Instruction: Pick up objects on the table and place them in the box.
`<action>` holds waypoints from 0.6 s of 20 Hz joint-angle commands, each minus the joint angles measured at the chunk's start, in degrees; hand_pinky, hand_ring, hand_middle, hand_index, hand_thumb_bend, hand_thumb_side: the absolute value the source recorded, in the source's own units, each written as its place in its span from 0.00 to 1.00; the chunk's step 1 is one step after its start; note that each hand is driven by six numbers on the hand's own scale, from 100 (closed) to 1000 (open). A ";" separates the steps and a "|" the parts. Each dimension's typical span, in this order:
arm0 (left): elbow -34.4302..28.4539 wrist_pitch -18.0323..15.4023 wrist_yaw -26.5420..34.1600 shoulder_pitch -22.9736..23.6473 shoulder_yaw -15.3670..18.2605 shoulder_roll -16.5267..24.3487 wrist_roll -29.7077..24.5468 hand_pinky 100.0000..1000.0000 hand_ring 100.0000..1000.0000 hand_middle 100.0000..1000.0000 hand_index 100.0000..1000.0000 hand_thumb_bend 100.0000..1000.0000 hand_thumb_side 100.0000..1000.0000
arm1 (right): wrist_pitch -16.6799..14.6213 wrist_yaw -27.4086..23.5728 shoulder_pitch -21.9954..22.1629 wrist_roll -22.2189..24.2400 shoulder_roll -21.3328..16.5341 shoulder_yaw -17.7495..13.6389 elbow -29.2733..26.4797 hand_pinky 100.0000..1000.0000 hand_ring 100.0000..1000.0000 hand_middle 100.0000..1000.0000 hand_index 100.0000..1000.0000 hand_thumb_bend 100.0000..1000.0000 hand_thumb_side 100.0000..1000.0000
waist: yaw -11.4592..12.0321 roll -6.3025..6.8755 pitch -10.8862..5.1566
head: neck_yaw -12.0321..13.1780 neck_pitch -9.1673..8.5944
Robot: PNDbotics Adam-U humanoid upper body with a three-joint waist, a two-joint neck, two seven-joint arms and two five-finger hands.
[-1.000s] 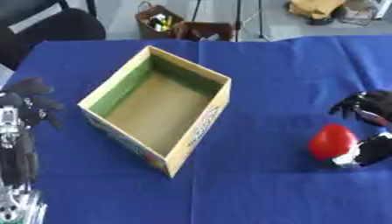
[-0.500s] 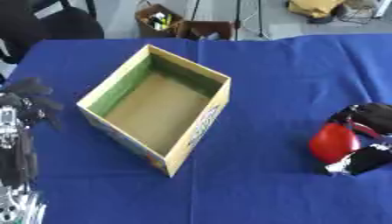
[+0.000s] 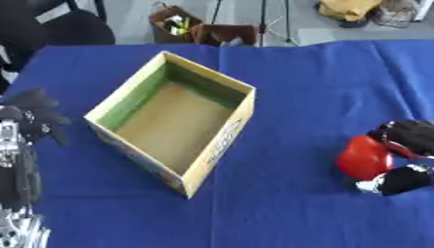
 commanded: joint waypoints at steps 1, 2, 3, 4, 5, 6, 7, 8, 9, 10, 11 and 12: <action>-1.05 -0.04 0.04 -0.40 0.28 0.67 -0.10 0.21 0.44 0.52 0.72 0.00 0.92 | 0.41 -1.82 -0.84 -1.60 -0.64 -0.10 -1.26 0.34 0.42 0.43 0.76 0.36 0.76 | 0.04 -0.12 -0.83 | -0.14 -0.65; -1.05 -0.04 0.03 -0.39 0.28 0.64 -0.11 0.21 0.44 0.52 0.72 0.00 0.92 | 0.61 -2.32 -0.85 -2.09 -0.65 -0.08 -1.41 0.33 0.41 0.43 0.76 0.34 0.77 | 0.04 -0.11 -0.78 | -0.15 -0.64; -1.05 -0.04 0.01 -0.38 0.27 0.62 -0.13 0.21 0.44 0.52 0.72 0.00 0.92 | 0.78 -2.73 -0.85 -2.50 -0.68 -0.03 -1.53 0.33 0.41 0.42 0.75 0.33 0.76 | 0.04 -0.11 -0.73 | -0.17 -0.62; -1.05 -0.03 -0.01 -0.37 0.27 0.60 -0.14 0.21 0.44 0.52 0.72 0.00 0.92 | 0.91 -3.05 -0.86 -2.80 -0.72 0.02 -1.61 0.33 0.41 0.42 0.75 0.29 0.76 | 0.05 -0.11 -0.69 | -0.19 -0.60; -1.05 -0.03 -0.02 -0.36 0.27 0.58 -0.15 0.21 0.44 0.52 0.72 0.00 0.92 | 1.00 -3.28 -0.87 -3.03 -0.76 0.08 -1.68 0.33 0.41 0.42 0.75 0.29 0.76 | 0.05 -0.11 -0.65 | -0.20 -0.58; -1.05 -0.03 -0.03 -0.35 0.27 0.58 -0.15 0.21 0.44 0.52 0.72 0.00 0.92 | 1.07 -3.42 -0.87 -3.18 -0.79 0.11 -1.71 0.33 0.41 0.42 0.75 0.29 0.76 | 0.05 -0.11 -0.64 | -0.20 -0.57; -1.05 -0.02 -0.03 -0.35 0.27 0.57 -0.15 0.21 0.44 0.52 0.72 0.00 0.92 | 1.11 -3.51 -0.87 -3.27 -0.81 0.14 -1.72 0.33 0.41 0.42 0.75 0.29 0.76 | 0.05 -0.11 -0.63 | -0.21 -0.56; -1.05 -0.01 -0.04 -0.34 0.26 0.55 -0.17 0.21 0.44 0.52 0.72 0.00 0.92 | 1.18 -3.62 -0.97 -3.53 -0.78 0.10 -1.85 0.32 0.40 0.41 0.72 0.17 0.74 | 0.02 -0.11 -0.58 | -0.20 -0.59; -1.05 0.02 -0.05 -0.34 0.25 0.52 -0.19 0.21 0.44 0.52 0.72 0.00 0.92 | 1.33 -3.80 -1.09 -4.05 -0.74 0.05 -2.07 0.32 0.40 0.40 0.71 0.14 0.73 | -0.02 -0.12 -0.53 | -0.18 -0.63; -1.05 0.02 -0.06 -0.34 0.25 0.50 -0.21 0.21 0.44 0.52 0.72 0.00 0.92 | 1.52 -4.00 -1.18 -4.62 -0.72 0.02 -2.26 0.31 0.40 0.40 0.70 0.11 0.73 | -0.03 -0.12 -0.50 | -0.18 -0.67; -1.05 0.02 -0.07 -0.34 0.26 0.50 -0.22 0.21 0.44 0.52 0.72 0.00 0.92 | 1.73 -4.17 -1.30 -5.23 -0.73 -0.01 -2.42 0.31 0.39 0.39 0.68 0.07 0.73 | -0.04 -0.13 -0.49 | -0.18 -0.70; -1.05 0.03 -0.07 -0.33 0.27 0.49 -0.21 0.21 0.44 0.52 0.72 0.00 0.92 | 2.00 -4.31 -1.45 -5.91 -0.75 -0.07 -2.57 0.30 0.39 0.39 0.66 0.02 0.74 | -0.03 -0.15 -0.50 | -0.18 -0.71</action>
